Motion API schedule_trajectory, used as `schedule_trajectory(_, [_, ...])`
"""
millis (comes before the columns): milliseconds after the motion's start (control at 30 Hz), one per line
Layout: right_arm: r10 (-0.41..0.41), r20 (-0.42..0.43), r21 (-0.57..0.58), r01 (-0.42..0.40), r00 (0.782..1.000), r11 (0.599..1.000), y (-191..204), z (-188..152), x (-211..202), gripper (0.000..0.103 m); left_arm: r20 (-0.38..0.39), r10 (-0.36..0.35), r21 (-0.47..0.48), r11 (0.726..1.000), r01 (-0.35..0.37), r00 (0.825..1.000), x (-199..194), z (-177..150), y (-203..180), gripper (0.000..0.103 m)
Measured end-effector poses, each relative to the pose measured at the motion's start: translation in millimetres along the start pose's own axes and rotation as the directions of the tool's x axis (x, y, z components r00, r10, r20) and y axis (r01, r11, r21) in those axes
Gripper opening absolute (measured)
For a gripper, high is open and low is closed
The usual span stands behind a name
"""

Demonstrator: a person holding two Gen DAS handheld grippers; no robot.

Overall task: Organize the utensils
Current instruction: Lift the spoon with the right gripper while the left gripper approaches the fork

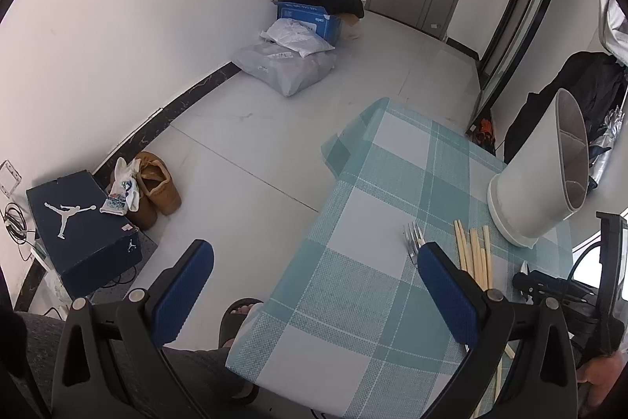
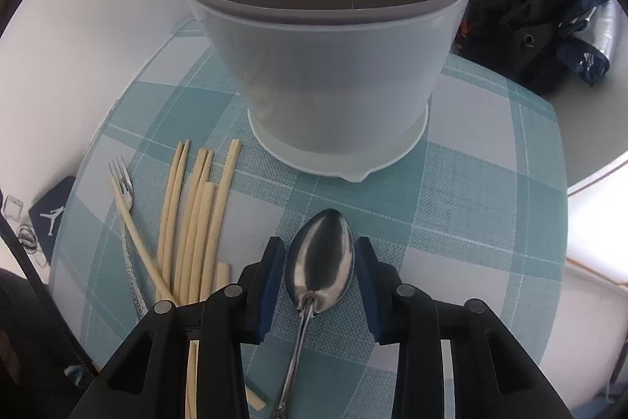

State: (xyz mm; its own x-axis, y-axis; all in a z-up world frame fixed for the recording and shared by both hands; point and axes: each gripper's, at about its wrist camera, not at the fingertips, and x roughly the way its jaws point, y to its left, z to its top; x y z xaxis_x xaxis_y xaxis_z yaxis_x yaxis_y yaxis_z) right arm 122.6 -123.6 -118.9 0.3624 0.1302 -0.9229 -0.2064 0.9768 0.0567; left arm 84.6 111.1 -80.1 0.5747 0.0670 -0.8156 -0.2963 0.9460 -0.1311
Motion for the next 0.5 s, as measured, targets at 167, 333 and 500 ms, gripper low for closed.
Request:
schedule_trajectory(167, [0.032,0.047,0.031,-0.034,0.998,0.999,-16.7,-3.6,-10.4,0.035,-0.03,-0.004,0.018,1.0,0.005,1.0,7.1,-3.9,-4.1,0.102])
schedule_trajectory(333, [0.066,0.131,0.057,-0.074,0.989,0.996,-34.2,-7.5,-29.1,0.035,-0.097,-0.071,0.033,0.997,0.075,0.993,15.8,-8.7,-13.8,0.102])
schedule_trajectory(500, [0.097,0.201,0.087,-0.117,0.975,0.989,-40.5,-9.0,-33.0,0.035,-0.17,-0.16,0.011,0.986,0.164,0.972,23.9,-9.8,-26.9,0.102])
